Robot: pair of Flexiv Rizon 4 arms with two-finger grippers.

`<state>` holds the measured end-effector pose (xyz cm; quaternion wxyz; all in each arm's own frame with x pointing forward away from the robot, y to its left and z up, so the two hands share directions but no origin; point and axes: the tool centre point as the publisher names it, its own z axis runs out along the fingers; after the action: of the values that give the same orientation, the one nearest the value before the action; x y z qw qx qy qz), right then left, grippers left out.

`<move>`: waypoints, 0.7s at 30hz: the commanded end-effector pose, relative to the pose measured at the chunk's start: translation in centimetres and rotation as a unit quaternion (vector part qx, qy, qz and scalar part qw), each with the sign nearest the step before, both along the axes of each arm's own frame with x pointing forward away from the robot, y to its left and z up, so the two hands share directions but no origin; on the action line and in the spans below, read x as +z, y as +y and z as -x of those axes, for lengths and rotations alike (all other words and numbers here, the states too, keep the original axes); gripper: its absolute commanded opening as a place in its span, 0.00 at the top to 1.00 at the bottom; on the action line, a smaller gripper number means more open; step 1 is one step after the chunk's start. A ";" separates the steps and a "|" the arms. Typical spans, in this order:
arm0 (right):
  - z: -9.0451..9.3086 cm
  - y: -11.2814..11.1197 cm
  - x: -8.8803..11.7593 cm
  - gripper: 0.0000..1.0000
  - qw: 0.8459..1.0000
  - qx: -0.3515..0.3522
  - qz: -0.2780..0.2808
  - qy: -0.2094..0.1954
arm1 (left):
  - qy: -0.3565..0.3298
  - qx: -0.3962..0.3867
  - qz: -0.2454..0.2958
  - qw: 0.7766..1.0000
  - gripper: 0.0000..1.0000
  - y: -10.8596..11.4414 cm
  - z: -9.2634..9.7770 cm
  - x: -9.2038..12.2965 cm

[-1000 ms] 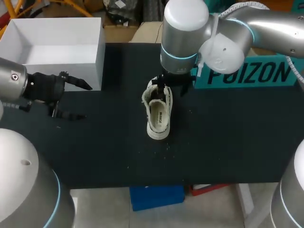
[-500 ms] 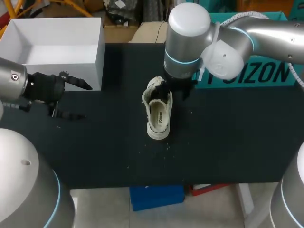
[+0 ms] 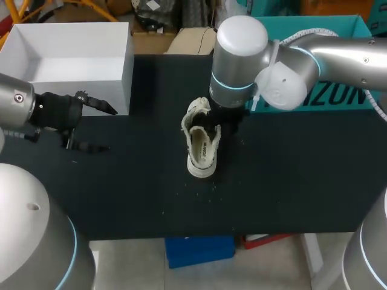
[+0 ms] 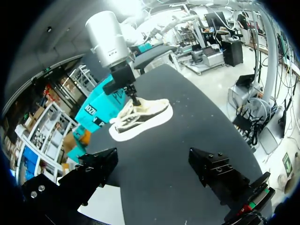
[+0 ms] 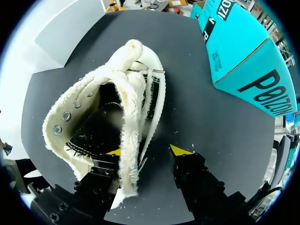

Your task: Take the shoe out of the shoebox, open the shoe tongue, remove and reinsert the insole, then place the shoe into the shoebox

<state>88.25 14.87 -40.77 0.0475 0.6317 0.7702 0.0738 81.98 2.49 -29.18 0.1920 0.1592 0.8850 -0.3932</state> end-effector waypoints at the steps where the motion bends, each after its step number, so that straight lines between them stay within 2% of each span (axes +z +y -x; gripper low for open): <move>1: -0.7 0.7 -1.1 0.50 1.000 0.000 -0.002 0.006 | -0.002 0.001 0.000 1.000 0.00 -0.1 0.0 -0.1; 8: -1.2 1.2 -0.6 0.55 1.000 0.004 -0.002 0.005 | -0.002 0.001 0.000 1.000 0.00 -0.1 0.0 -0.1; 15: -1.5 0.7 -1.0 0.58 1.000 0.001 0.004 0.012 | -0.002 0.001 0.000 1.000 0.00 -0.1 0.0 -0.1; 17: -1.5 0.7 -1.1 0.68 1.000 0.000 0.005 0.015 | -0.002 0.001 0.000 1.000 0.00 -0.1 0.0 -0.1; 20: -1.5 0.7 -1.1 1.00 1.000 0.002 0.006 0.020 | -0.002 0.001 0.000 1.000 0.00 -0.1 0.0 -0.1; 21: -1.5 0.7 -1.1 1.00 1.000 0.003 0.005 0.021 | -0.002 0.001 0.000 1.000 0.00 -0.1 0.0 -0.1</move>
<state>89.46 15.48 -41.70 0.0363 0.6314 0.7723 0.0597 81.99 2.49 -29.18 0.1920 0.1592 0.8850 -0.3932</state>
